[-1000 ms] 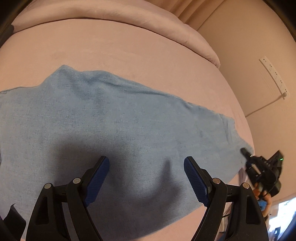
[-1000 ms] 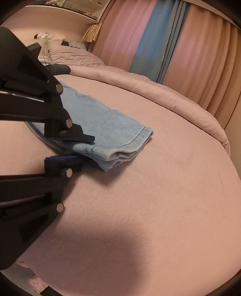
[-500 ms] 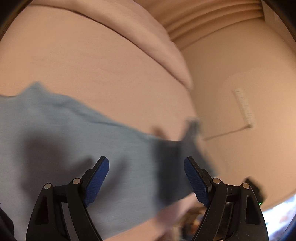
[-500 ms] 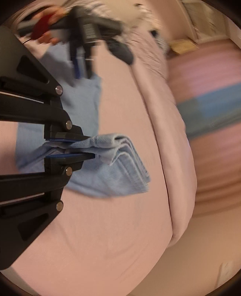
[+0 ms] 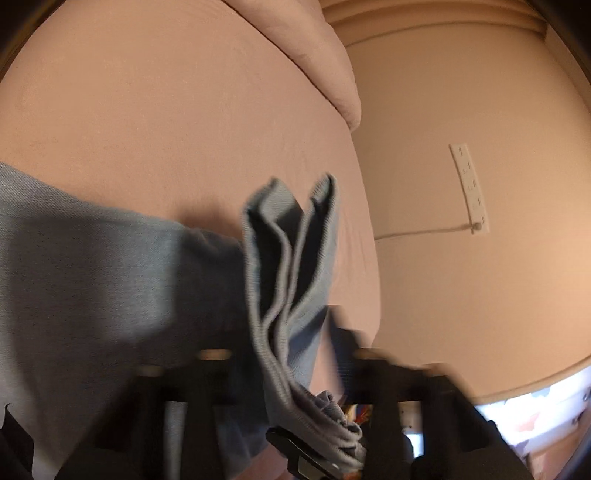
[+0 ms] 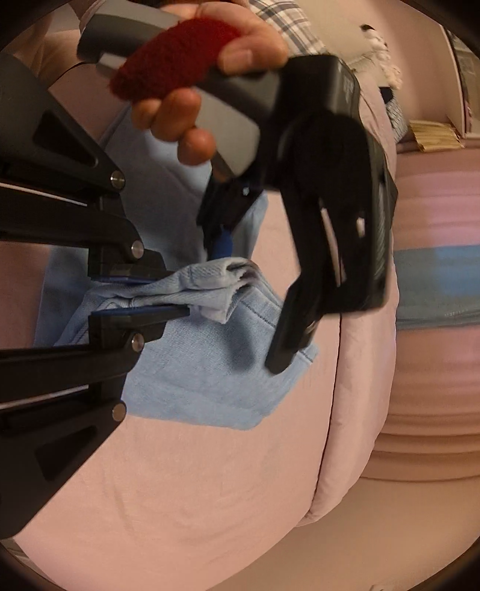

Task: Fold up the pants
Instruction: 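Grasp the folded hem end with the right tool and lift it toward the waistband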

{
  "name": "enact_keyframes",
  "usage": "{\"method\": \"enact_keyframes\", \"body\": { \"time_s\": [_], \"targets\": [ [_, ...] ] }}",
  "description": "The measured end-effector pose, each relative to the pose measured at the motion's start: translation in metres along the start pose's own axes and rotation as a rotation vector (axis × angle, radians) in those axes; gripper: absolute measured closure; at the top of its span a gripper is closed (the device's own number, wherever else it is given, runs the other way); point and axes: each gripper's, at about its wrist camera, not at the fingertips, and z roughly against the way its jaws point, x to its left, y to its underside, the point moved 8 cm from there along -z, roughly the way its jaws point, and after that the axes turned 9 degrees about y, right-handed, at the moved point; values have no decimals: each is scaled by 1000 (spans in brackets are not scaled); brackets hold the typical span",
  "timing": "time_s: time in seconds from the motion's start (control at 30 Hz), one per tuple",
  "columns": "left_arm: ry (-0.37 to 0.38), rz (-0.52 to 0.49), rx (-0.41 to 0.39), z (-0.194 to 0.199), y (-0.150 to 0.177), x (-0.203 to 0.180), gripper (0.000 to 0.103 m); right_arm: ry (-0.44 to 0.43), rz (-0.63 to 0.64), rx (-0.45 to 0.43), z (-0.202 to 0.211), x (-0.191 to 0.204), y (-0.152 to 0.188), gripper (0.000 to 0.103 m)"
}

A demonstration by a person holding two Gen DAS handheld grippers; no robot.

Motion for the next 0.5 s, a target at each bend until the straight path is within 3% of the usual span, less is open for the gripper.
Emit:
{"method": "enact_keyframes", "body": {
  "time_s": [0.07, 0.3, 0.5],
  "targets": [
    [-34, -40, -17, 16, 1, 1, 96, 8, 36, -2, -2, 6, -5, 92],
    [-102, -114, -145, 74, 5, 4, 97, -17, 144, -61, 7, 40, -15, 92],
    [-185, -81, -219, 108, 8, 34, 97, -117, 229, -76, 8, 89, -14, 92]
  ]
}}
